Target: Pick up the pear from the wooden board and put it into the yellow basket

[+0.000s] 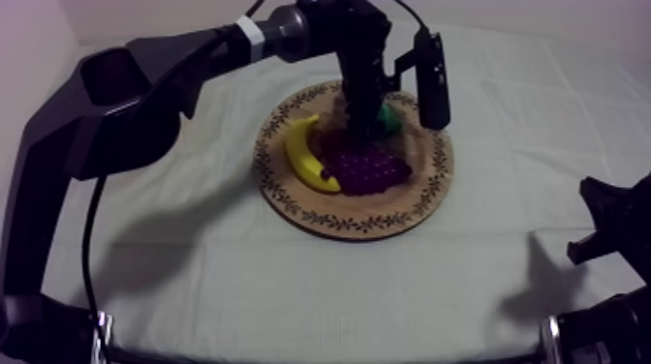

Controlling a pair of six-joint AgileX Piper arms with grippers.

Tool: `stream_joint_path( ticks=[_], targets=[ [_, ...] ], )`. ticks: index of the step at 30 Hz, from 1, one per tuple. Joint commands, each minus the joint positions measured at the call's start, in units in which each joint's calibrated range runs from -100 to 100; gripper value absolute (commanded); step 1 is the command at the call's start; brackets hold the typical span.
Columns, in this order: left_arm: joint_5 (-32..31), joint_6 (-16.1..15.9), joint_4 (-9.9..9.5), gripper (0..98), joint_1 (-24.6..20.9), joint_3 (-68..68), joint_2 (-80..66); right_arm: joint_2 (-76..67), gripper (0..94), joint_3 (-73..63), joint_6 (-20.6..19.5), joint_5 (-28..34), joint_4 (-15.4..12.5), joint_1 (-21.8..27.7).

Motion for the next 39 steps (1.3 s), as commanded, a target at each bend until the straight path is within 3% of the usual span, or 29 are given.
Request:
stream_joint_path(
  ticks=[1,7,11,26,39],
  targets=[
    [0.27,0.06,0.01,74.2,-0.08,-0.51,0.41,0.02,0.3,0.0,0.01,0.0,0.01,0.0],
    [0.49,0.32,0.02,49.1,-0.13,-1.05,0.92,0.02,0.3,0.0,0.01,0.0,0.01,0.0],
    [0.51,0.62,0.09,40.2,-0.14,-0.67,0.35,0.02,0.3,0.0,0.01,0.0,0.01,0.0],
    [0.52,4.74,2.97,39.0,-3.24,14.0,-24.92,0.02,0.3,0.0,0.01,0.0,0.01,0.0],
    [-0.25,9.57,3.27,42.0,-13.39,33.7,-49.68,0.02,0.3,0.0,0.01,0.0,0.01,0.0]
  ],
)
